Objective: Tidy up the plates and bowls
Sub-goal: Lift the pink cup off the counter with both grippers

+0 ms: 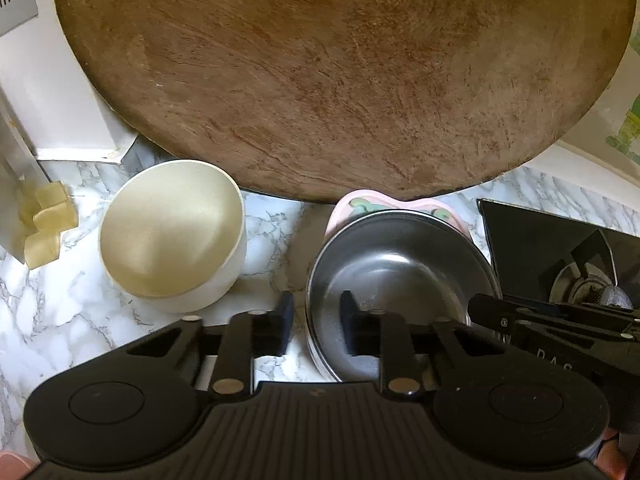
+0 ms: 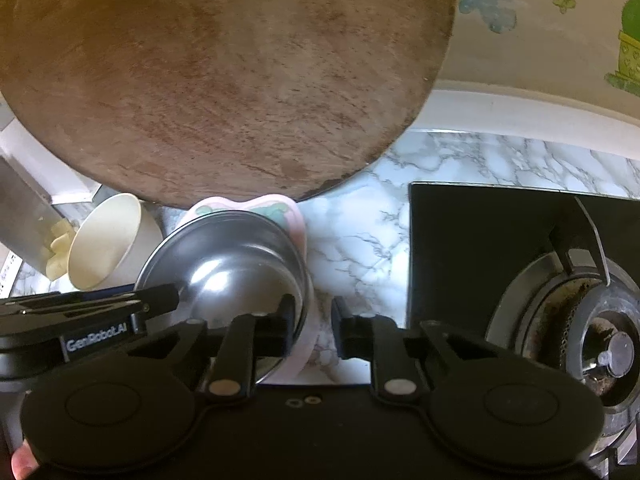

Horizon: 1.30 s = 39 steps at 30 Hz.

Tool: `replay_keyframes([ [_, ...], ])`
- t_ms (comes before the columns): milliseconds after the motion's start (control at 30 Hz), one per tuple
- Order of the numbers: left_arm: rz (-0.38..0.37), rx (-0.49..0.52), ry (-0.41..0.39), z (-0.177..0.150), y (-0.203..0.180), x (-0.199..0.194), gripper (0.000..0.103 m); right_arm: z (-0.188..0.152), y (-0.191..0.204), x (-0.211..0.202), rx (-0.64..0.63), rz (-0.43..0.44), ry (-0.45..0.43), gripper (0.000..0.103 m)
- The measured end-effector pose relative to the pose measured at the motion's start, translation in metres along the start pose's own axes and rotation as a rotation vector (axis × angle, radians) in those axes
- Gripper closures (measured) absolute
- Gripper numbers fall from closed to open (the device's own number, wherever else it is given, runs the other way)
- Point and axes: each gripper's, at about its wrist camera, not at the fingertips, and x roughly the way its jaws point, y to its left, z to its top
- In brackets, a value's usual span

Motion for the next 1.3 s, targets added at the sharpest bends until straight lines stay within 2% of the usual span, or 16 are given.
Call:
replay_keyframes([
  [100, 0.024, 0.017, 0.013, 0.001, -0.004, 0.002, 0.093, 0.000, 0.004, -0.001, -0.016, 0.004, 0.002, 0.093],
  [367, 0.024, 0.021, 0.012, -0.001, -0.006, -0.003, 0.098, -0.004, 0.009, -0.004, -0.043, -0.041, -0.006, 0.095],
  [633, 0.013, 0.017, 0.007, -0.011, -0.007, -0.014, 0.099, -0.009, 0.008, -0.015, -0.046, -0.050, -0.005, 0.095],
  [933, -0.016, 0.013, 0.078, -0.022, -0.009, -0.011, 0.099, -0.021, 0.005, -0.024, -0.037, -0.049, 0.008, 0.098],
  [1300, 0.018, 0.067, 0.103, -0.033, -0.019, -0.019, 0.099, -0.030, 0.002, -0.033, -0.035, -0.044, 0.009, 0.098],
])
